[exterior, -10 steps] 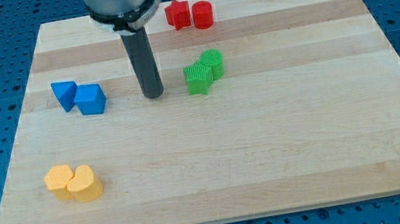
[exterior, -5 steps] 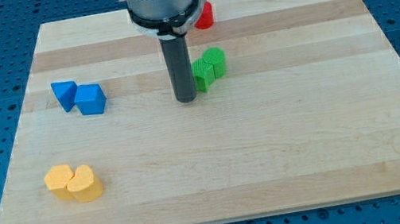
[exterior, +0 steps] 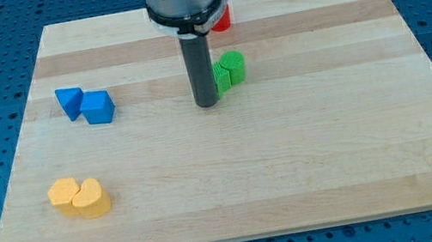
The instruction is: Push the green star below the red circle
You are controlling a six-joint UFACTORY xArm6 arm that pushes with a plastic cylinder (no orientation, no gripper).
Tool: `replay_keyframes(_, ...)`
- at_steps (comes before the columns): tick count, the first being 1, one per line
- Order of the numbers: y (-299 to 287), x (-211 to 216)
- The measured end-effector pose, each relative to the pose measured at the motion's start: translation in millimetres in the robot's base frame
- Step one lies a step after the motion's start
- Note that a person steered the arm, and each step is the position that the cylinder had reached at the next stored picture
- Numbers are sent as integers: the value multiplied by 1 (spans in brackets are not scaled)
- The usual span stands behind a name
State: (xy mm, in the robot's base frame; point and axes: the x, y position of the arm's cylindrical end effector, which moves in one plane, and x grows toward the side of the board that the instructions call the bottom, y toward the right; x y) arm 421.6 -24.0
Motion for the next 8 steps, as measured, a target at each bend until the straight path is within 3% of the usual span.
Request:
replay_keyframes(4, 6, -36)
replay_keyframes(8, -2, -42)
